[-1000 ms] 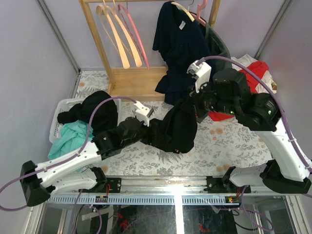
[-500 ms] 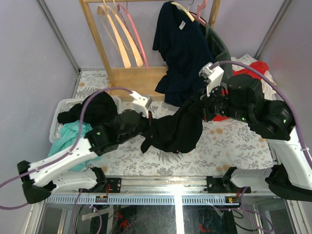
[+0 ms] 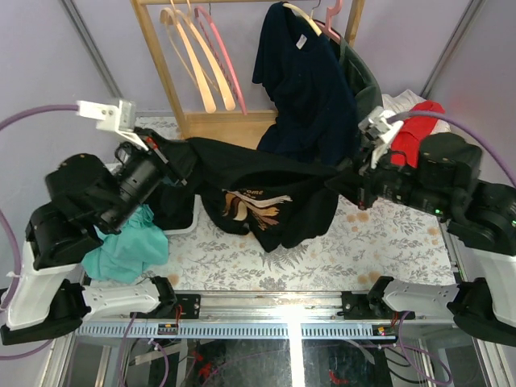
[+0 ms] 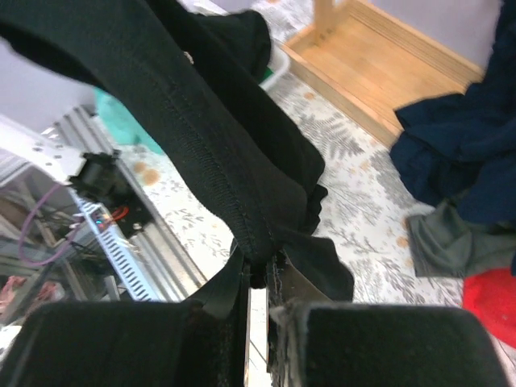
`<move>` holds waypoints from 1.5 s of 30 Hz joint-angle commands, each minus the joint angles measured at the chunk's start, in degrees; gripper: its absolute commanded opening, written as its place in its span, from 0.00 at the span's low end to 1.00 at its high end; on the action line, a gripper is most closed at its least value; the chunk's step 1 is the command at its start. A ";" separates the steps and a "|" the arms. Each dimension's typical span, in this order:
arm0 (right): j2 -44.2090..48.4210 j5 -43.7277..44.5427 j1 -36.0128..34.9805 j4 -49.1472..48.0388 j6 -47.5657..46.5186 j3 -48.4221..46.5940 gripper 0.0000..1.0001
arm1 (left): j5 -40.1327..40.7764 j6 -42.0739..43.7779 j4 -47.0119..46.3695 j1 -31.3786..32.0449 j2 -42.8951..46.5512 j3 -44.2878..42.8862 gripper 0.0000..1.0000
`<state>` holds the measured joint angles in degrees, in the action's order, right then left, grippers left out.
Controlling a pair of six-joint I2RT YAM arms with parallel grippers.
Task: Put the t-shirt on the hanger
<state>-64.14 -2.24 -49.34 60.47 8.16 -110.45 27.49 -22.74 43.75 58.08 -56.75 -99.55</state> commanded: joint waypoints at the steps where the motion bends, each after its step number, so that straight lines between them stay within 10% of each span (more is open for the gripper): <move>1: 2.37 -10.45 0.32 -4.23 -0.99 -6.04 0.00 | 1.56 6.27 0.70 0.17 -4.25 -11.31 0.00; 9: -0.96 -21.83 0.37 -9.12 3.69 -13.18 0.00 | -2.35 10.56 2.23 0.14 -12.85 -34.82 0.00; 30: 4.98 11.22 0.42 -10.95 6.15 29.14 0.00 | 3.66 -10.71 -19.04 -5.09 -8.91 36.03 0.00; 45: -2.15 6.41 10.81 -19.55 3.81 38.55 0.00 | -9.71 -16.49 -44.20 -22.68 -25.46 46.31 0.00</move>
<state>-63.64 7.25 -41.69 47.05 13.89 -71.22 20.51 -37.01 9.37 37.54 -78.63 -50.78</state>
